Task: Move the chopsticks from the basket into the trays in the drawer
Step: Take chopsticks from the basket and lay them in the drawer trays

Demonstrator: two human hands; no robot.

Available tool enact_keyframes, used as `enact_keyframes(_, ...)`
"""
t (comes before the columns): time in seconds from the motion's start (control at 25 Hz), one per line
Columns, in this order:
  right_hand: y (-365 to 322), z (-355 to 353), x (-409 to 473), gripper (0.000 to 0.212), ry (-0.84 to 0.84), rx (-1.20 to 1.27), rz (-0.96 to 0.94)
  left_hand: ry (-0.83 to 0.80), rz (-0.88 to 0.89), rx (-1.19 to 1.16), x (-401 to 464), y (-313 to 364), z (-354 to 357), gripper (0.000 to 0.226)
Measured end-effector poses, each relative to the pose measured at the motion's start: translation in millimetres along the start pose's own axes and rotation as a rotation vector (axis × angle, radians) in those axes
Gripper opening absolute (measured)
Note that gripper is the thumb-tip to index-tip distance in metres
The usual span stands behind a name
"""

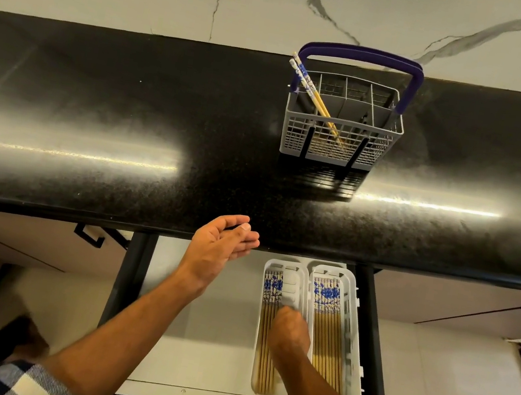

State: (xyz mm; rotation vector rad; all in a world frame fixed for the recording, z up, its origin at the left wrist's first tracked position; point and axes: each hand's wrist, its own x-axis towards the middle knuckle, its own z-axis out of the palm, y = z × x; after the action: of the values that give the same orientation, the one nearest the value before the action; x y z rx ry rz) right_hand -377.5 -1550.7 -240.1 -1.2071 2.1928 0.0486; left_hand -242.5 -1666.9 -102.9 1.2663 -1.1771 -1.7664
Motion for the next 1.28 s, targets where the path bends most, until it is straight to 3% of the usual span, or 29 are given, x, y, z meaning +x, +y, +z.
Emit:
enact_keyframes(0.12, 3, -12, 0, 0.017, 0.061, 0.067, -0.021, 0.005, 0.005, 0.015, 0, 1, 0, 0.029)
enact_keyframes(0.32, 7, -107, -13, 0.014, 0.162, 0.616, 0.03, 0.034, 0.045, 0.028, 10, 11, -6, 0.027)
enact_keyframes(0.48, 9, -180, -14, 0.013, 0.321, 0.872, -0.045, 0.048, 0.077, -0.032, 22, 27, 0, 0.024)
enact_keyframes(0.56, 1, -202, -12, 0.015, 0.315, 0.948, -0.08, 0.048, 0.092, -0.067, 28, 40, 6, 0.023)
enact_keyframes(0.72, -27, -244, -7, 0.009, 0.293, 0.846, -0.275, 0.035, 0.142, -0.117, 37, 75, 19, 0.023)
enact_keyframes(0.88, -73, -301, 16, 0.009, 0.49, 0.743, -0.437, 0.045, 0.19, -0.15, 49, 116, 30, 0.021)
enact_keyframes(1.0, -108, -337, 44, 0.015, 0.573, 0.516, -0.489, 0.086, 0.171, -0.106, 72, 146, 40, 0.018)
enact_keyframes(1.16, -133, -362, 87, 0.028, 0.44, 0.249, -0.463, 0.16, 0.126, -0.05, 107, 174, 35, 0.029)
enact_keyframes(1.28, -133, -363, 115, 0.023, 0.335, 0.092, -0.429, 0.193, 0.124, -0.043, 122, 183, 26, 0.032)
